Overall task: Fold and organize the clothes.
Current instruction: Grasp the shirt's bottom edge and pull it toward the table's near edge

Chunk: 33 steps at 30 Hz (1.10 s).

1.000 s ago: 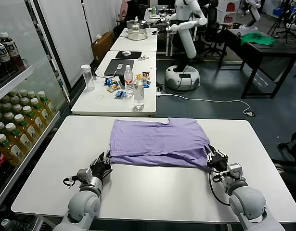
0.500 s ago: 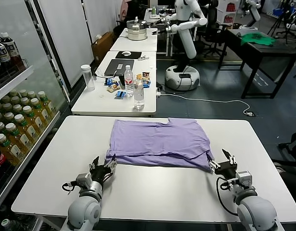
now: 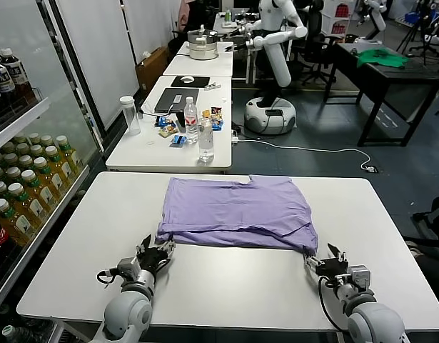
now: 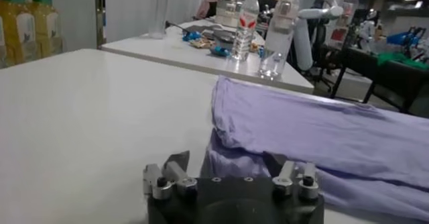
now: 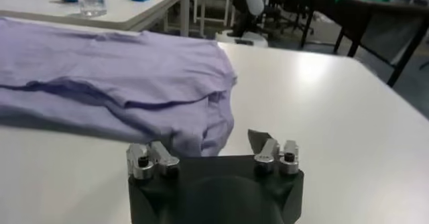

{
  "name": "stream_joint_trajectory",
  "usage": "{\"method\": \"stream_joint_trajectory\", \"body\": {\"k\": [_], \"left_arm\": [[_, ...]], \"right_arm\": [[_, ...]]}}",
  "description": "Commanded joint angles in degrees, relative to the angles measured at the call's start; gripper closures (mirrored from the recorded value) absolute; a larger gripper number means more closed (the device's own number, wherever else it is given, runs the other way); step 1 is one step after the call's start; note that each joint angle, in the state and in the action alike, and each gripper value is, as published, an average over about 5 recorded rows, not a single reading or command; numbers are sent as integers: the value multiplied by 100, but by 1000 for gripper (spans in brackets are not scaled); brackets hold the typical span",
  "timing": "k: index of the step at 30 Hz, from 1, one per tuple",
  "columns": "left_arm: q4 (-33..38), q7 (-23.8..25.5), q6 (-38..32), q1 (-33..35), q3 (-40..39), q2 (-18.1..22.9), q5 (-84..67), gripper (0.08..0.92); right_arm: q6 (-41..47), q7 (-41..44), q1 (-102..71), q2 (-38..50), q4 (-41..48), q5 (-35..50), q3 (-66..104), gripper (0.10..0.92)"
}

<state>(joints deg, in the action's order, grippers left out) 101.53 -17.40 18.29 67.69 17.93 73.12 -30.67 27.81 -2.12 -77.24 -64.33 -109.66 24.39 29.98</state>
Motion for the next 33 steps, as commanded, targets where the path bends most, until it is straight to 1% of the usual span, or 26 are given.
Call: {"method": "stream_joint_trajectory", "body": {"k": [1,3,12,15,23,28,33], "left_arm": [[-233,14,-2,-125,9,3,-129,494],[-264,20,-8,-151,17,1,-150,554],[-380,65,-33,-227,20,23,-259,792],[-351,89,-41,-184,10,47,-286,837],[-201,103,-51,-43,25,95,-304,847],[336,90,-16,265,70,52,-317,850],[956,80,17,800,174,-46,-303,855]], "right_arm": [[64,0,27,-20,112,123,-63,534],[33,14,56,-2,100,129,-52,603],[-42,85,154,98,54,198,24,858],[-41,112,114,138,-7,232,73,907],[-39,151,-50,220,-202,278,209,916],[-21,156,-365,235,-561,278,343,916],[22,170,-933,310,-1059,285,618,916]]}}
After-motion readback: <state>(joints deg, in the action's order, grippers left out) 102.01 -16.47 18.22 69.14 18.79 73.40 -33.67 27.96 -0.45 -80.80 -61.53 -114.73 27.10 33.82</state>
